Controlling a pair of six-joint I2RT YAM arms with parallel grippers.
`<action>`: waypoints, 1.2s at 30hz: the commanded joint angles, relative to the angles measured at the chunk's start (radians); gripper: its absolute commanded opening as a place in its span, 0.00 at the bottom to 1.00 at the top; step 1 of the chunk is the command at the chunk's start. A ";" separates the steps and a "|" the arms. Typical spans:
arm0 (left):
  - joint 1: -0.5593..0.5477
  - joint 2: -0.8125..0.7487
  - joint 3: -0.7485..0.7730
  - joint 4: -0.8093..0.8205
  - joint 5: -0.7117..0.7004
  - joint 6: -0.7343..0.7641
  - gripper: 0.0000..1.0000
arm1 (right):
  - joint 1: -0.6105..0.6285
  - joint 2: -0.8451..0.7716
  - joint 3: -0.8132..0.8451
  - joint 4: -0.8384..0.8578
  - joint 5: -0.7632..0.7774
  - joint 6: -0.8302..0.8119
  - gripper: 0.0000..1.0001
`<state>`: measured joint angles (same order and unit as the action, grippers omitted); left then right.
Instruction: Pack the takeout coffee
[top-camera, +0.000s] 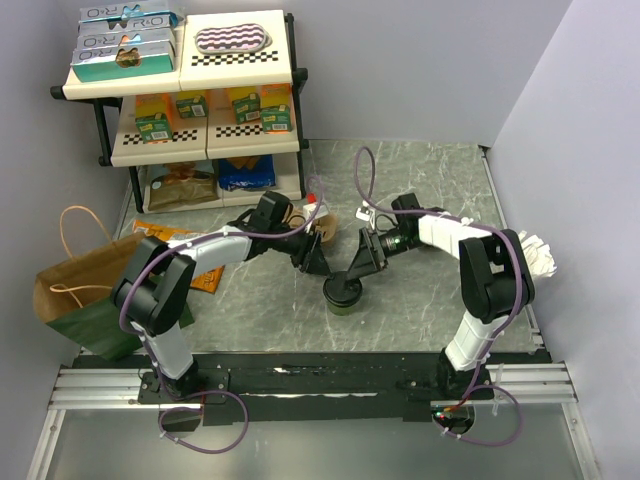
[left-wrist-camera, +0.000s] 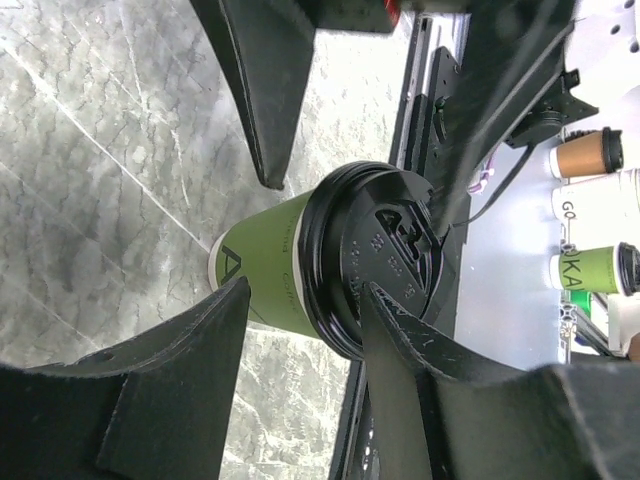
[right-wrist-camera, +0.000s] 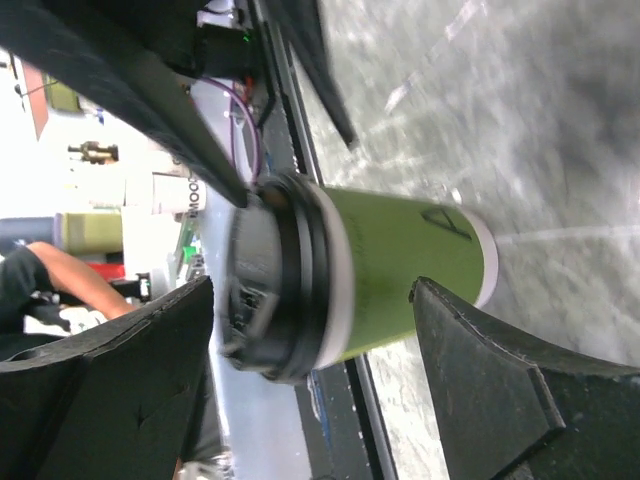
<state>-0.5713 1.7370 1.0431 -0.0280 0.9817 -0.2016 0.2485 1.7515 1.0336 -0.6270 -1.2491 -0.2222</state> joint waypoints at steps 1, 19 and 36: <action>0.002 0.006 0.018 0.011 0.049 -0.021 0.54 | -0.005 -0.011 0.085 -0.119 -0.069 -0.135 0.88; 0.005 -0.007 0.040 0.004 0.121 -0.038 0.56 | -0.127 -0.080 0.023 -0.270 0.076 -0.172 0.93; -0.004 0.010 0.029 0.014 0.126 -0.058 0.55 | -0.094 0.057 0.072 -0.419 0.065 -0.284 0.83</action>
<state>-0.5701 1.7451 1.0477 -0.0303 1.0756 -0.2508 0.1421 1.7908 1.0672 -0.9916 -1.1687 -0.4541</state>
